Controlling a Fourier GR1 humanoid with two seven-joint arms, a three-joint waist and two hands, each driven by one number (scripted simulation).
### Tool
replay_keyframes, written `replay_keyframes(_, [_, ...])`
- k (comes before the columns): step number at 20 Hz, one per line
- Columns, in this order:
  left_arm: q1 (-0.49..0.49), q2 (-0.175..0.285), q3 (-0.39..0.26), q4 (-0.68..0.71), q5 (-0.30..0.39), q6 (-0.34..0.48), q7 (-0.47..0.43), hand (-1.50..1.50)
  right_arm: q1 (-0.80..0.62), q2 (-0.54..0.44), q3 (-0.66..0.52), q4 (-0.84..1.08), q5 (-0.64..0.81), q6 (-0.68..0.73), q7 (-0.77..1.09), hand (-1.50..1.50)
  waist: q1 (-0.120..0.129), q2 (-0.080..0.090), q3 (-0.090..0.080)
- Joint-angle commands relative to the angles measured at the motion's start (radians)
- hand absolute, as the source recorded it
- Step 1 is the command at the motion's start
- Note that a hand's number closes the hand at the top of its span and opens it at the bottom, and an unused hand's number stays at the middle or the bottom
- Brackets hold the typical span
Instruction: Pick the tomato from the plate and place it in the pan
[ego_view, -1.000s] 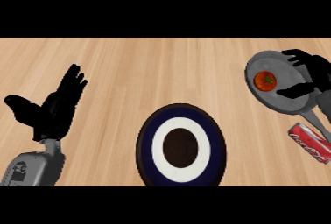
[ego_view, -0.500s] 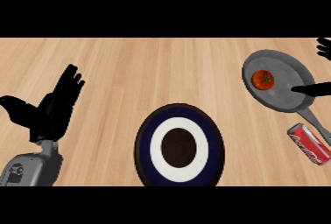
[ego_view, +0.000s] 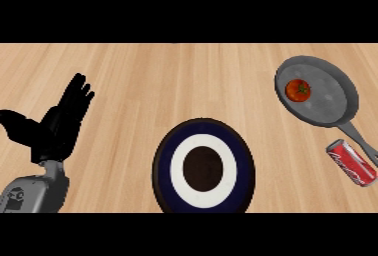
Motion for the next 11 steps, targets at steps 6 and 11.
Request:
replay_keyframes(6, [0.019,0.003,0.01,-0.008,-0.002,-0.006,-0.01,0.0,0.154,-0.071,-0.023,-0.037,-0.034,0.2,-0.14,-1.5,0.0,-0.002,0.001])
replay_keyframes(11, [0.002,-0.005,0.027,0.034,0.008,-0.018,-0.037,0.0,0.157,-0.064,-0.015,-0.063,-0.036,0.187,-0.109,-1.5,0.0,-0.005,-0.001])
